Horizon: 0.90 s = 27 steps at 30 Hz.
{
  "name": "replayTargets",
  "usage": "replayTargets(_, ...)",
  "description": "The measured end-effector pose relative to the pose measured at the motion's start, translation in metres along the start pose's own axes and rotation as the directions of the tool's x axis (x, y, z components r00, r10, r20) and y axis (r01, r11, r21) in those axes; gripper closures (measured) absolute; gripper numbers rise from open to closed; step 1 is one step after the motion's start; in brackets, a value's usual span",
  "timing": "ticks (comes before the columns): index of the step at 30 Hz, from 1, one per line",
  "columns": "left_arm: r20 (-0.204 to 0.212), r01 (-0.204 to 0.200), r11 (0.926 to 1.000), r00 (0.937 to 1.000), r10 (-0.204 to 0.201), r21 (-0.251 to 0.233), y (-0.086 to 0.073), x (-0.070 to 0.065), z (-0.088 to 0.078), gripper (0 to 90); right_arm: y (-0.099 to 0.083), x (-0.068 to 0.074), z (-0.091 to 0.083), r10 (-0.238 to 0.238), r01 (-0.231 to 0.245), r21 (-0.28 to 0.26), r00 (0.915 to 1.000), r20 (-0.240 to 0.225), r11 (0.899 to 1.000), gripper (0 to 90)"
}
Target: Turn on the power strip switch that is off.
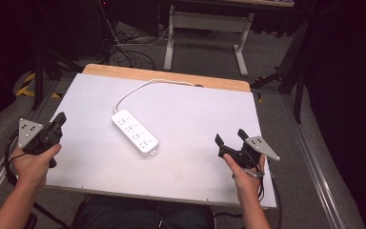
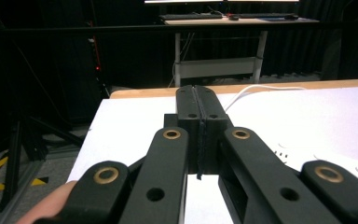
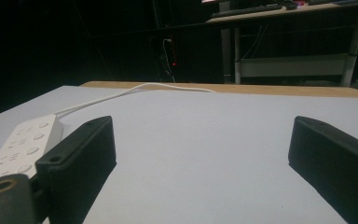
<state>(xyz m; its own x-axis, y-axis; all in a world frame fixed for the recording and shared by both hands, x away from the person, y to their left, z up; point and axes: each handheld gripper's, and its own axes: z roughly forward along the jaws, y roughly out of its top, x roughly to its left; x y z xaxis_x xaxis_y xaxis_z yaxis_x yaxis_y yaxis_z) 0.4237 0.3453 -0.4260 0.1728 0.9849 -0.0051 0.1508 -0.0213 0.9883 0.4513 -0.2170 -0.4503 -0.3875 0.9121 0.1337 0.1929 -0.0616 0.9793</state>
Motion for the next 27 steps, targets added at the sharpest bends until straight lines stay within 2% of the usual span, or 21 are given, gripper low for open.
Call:
replayTargets(1,0.004,-0.001,1.0,1.0,0.001,-0.002,0.001,0.0,0.001,90.0,0.0,0.0,0.0,0.0,0.0,0.0,1.0,-0.001,1.0,8.0)
replayTargets(2,0.026,0.009,1.0,0.9996,-0.009,0.002,0.003,0.0,0.002,90.0,0.0,0.0,0.0,-0.001,0.001,-0.001,1.0,-0.001,1.0,8.0)
replayTargets(8,0.072,-0.035,0.9994,0.9968,0.035,-0.001,0.01,-0.007,0.007,90.0,0.0,0.0,-0.001,0.002,-0.002,-0.003,1.0,0.0,1.0,8.1)
replayTargets(10,0.11,-0.064,0.998,0.9919,0.063,0.005,0.013,-0.015,0.01,90.0,0.0,0.0,-0.002,0.002,-0.002,-0.002,1.0,0.0,1.0,8.1)
replayTargets(12,0.118,-0.074,0.9972,0.9903,0.073,0.005,0.013,-0.017,0.011,90.0,0.0,0.0,-0.002,0.004,-0.004,-0.004,1.0,-0.001,1.0,8.1)
replayTargets(13,0.137,-0.072,0.9974,0.9881,0.07,0.007,0.015,-0.021,0.013,90.0,0.0,0.0,-0.002,0.004,-0.004,-0.002,1.0,-0.001,1.0,8.1)
replayTargets(16,0.153,-0.084,0.9964,0.9848,0.082,0.009,0.017,-0.025,0.016,90.0,0.0,0.0,-0.003,0.002,-0.002,-0.003,1.0,0.001,1.0,8.2)
replayTargets(19,0.186,-0.118,0.9927,0.9762,0.112,0.024,0.019,-0.033,0.025,90.0,0.0,-0.001,-0.003,0.003,-0.003,-0.003,1.0,0.002,1.0,8.2)
replayTargets(20,0.186,-0.118,0.9927,0.9762,0.112,0.024,0.019,-0.033,0.025,90.0,0.0,-0.001,-0.003,0.003,-0.003,-0.003,1.0,0.002,1.0,8.2)
replayTargets(23,0.21,-0.147,0.9886,0.968,0.138,0.031,0.021,-0.04,0.032,90.0,0.0,-0.001,-0.003,0.006,-0.006,-0.003,1.0,0.004,1.0,8.2)
replayTargets(27,0.233,-0.158,0.9866,0.9617,0.144,0.041,0.022,-0.047,0.038,90.0,-0.001,-0.001,-0.004,0.007,-0.007,-0.004,1.0,0.004,1.0,8.2)
